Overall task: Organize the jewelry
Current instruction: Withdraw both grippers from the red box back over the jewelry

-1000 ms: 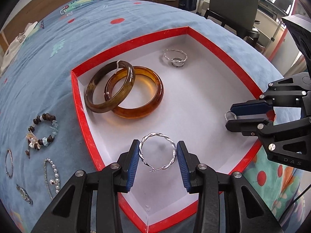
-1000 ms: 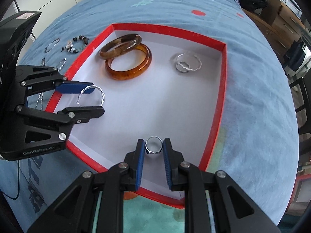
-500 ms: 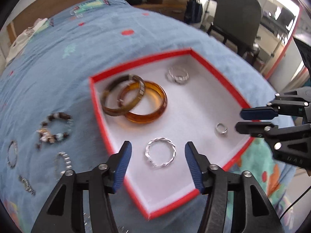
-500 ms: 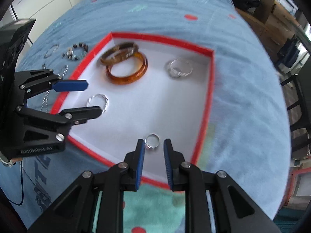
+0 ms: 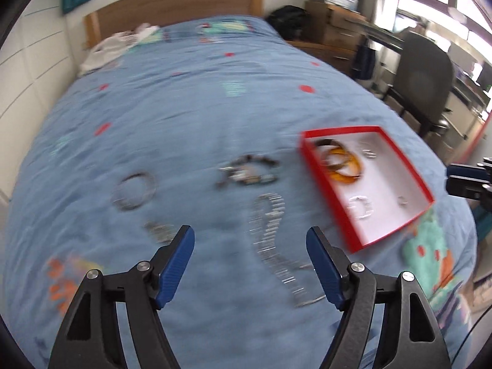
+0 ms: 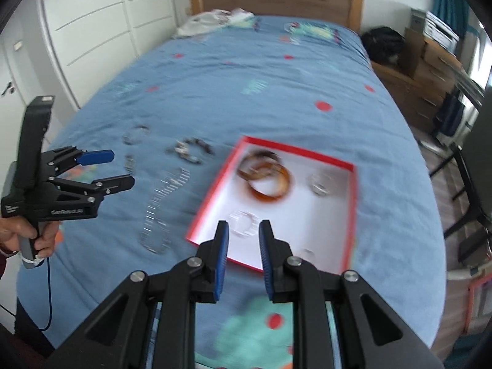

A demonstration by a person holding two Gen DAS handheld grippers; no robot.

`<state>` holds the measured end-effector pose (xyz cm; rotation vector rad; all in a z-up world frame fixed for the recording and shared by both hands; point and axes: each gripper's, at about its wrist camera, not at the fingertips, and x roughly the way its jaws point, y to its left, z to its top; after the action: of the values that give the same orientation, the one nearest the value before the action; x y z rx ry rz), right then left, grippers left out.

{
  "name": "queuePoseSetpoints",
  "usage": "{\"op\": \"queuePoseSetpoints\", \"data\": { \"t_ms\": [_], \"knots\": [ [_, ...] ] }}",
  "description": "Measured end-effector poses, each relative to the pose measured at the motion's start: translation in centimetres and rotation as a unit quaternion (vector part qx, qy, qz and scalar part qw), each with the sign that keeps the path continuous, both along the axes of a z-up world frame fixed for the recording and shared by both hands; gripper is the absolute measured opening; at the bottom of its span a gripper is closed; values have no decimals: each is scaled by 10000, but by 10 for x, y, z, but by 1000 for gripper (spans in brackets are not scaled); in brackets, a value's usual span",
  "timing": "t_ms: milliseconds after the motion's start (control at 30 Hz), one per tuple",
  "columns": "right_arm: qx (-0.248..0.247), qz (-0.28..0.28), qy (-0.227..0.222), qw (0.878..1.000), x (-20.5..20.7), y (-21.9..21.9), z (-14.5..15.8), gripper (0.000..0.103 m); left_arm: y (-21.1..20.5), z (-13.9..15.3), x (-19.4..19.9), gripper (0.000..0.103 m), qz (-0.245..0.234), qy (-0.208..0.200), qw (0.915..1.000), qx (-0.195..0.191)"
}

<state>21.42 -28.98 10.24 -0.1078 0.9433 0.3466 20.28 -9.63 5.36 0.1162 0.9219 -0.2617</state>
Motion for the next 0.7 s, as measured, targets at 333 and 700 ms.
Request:
{"op": "queuePoseSetpoints", "data": {
  "t_ms": [333, 700],
  "knots": [
    [235, 569, 326, 9976, 15, 101, -37, 20, 106, -15, 1, 79, 926, 76, 9957, 38],
    [185, 545, 945, 9939, 50, 137, -112, 20, 111, -72, 34, 79, 1087, 514, 9926, -192]
  ]
}}
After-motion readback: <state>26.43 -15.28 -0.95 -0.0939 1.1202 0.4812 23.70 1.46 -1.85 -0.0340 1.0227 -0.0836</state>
